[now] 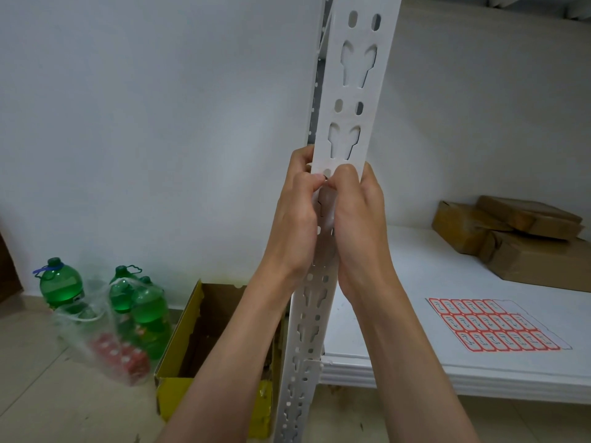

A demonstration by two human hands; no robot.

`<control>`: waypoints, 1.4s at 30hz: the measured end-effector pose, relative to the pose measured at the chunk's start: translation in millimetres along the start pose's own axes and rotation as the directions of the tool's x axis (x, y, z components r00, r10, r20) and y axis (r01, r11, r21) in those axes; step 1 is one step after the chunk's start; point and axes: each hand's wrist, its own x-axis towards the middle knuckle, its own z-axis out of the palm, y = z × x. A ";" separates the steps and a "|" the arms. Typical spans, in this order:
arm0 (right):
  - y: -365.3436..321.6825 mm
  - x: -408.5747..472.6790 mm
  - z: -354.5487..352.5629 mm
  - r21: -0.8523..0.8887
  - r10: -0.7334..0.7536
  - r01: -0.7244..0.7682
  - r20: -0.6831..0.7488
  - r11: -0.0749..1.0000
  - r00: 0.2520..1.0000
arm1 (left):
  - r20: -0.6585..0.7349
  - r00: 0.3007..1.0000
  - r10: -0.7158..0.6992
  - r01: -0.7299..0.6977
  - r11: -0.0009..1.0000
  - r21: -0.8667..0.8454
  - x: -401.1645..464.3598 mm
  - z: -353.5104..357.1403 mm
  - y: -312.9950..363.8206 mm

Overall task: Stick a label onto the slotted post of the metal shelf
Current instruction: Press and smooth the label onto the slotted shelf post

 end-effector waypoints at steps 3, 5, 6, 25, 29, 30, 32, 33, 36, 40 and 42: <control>0.9 1.8 1.1 -0.039 -0.014 0.013 -0.029 0.999 0.999 | -0.008 1.000 -0.008 0.007 1.000 -0.007 0.3 0.0 -1.2; 1.3 1.6 1.4 -0.059 -0.018 0.017 -0.033 0.998 0.999 | -0.009 1.000 -0.011 0.011 1.000 -0.007 0.3 -0.1 -1.3; 1.2 0.8 1.2 -0.058 -0.020 0.018 -0.033 0.998 0.999 | -0.006 1.000 -0.009 0.009 1.000 -0.007 0.1 -0.5 -1.5; -2.4 -0.8 -1.8 -0.189 -0.075 0.069 -0.025 0.980 0.997 | 0.018 1.000 -0.009 0.009 1.000 0.022 2.2 -5.8 -2.9; -1.4 -0.6 -11.4 -0.154 -0.061 0.062 0.008 0.986 0.998 | 0.015 1.000 -0.008 0.006 0.991 0.133 2.6 -12.1 -0.4; -2.2 0.0 -15.2 -0.166 -0.064 0.065 0.013 0.984 0.998 | 0.013 1.000 -0.010 0.007 0.987 0.161 2.3 -14.5 0.6; -5.5 1.4 -22.8 -0.181 -0.081 0.085 0.028 0.980 0.996 | 0.007 1.000 -0.005 0.003 0.976 0.217 3.9 -19.0 4.0; -7.4 1.6 -26.3 -0.189 -0.096 0.102 0.042 0.977 0.994 | 0.006 1.000 -0.003 0.001 0.971 0.240 5.1 -21.0 5.0; -10.6 1.1 -31.6 -0.250 -0.161 0.172 0.064 0.953 0.985 | -0.008 1.000 -0.001 0.003 0.953 0.303 5.8 -22.2 7.6; -7.5 -0.5 -29.9 -0.335 -0.256 0.249 0.024 0.909 0.966 | -0.043 0.999 0.018 -0.003 0.944 0.331 1.4 -20.9 8.7; -6.9 -0.8 -27.1 -0.387 -0.308 0.283 -0.003 0.878 0.951 | -0.048 0.999 0.016 0.001 0.940 0.341 2.1 -20.8 9.3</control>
